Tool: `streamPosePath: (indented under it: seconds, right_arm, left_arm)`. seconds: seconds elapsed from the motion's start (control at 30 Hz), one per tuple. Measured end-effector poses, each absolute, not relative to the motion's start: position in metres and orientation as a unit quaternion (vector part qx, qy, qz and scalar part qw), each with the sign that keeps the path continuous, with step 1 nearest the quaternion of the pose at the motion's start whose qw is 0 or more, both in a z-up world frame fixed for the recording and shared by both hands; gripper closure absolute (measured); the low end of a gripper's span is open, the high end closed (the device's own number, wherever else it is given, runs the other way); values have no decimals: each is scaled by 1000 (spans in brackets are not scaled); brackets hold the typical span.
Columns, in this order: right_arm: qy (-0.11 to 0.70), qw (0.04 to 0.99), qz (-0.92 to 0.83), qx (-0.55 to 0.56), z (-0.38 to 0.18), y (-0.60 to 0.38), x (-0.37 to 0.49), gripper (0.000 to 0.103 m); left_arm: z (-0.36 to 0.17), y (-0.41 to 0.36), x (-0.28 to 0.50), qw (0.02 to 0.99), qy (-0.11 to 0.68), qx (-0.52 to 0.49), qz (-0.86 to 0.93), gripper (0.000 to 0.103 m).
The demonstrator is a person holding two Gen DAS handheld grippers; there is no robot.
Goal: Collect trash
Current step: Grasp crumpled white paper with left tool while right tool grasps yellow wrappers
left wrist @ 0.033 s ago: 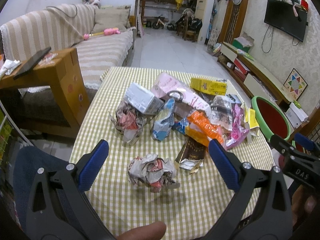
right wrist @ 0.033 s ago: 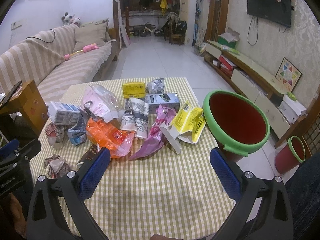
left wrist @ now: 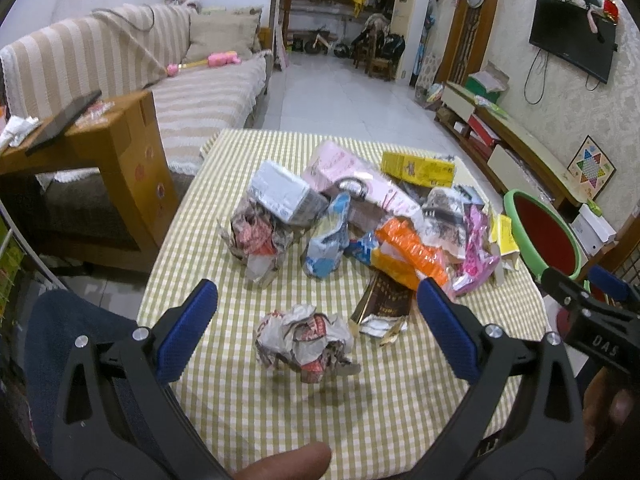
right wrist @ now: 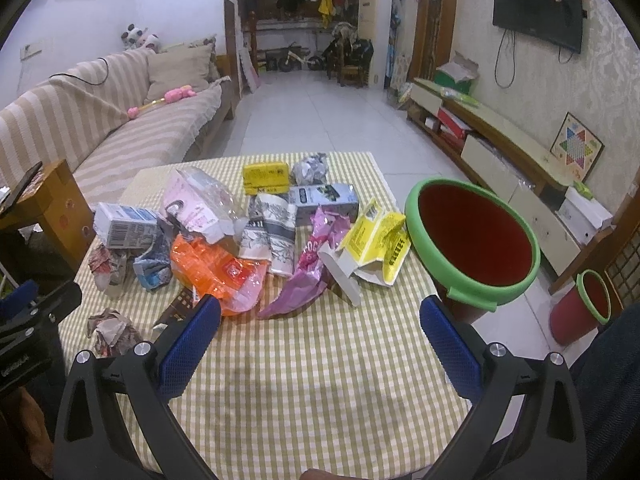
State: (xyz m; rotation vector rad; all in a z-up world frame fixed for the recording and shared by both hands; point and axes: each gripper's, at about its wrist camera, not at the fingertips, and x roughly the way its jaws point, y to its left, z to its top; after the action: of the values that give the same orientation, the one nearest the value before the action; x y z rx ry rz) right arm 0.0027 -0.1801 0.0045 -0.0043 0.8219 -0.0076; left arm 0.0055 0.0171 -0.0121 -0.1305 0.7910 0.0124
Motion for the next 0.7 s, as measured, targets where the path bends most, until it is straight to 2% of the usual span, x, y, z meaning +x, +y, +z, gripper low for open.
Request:
streamPosePath:
  seconds: [0.2, 0.7]
  right_arm:
    - [424, 906, -1, 5, -1, -188, 14, 7]
    - [471, 879, 24, 67, -18, -223, 59, 7]
  left_arm:
    - [-26, 20, 12, 895, 440, -75, -7, 5]
    - [-57, 38, 26, 852, 507, -133, 1, 5]
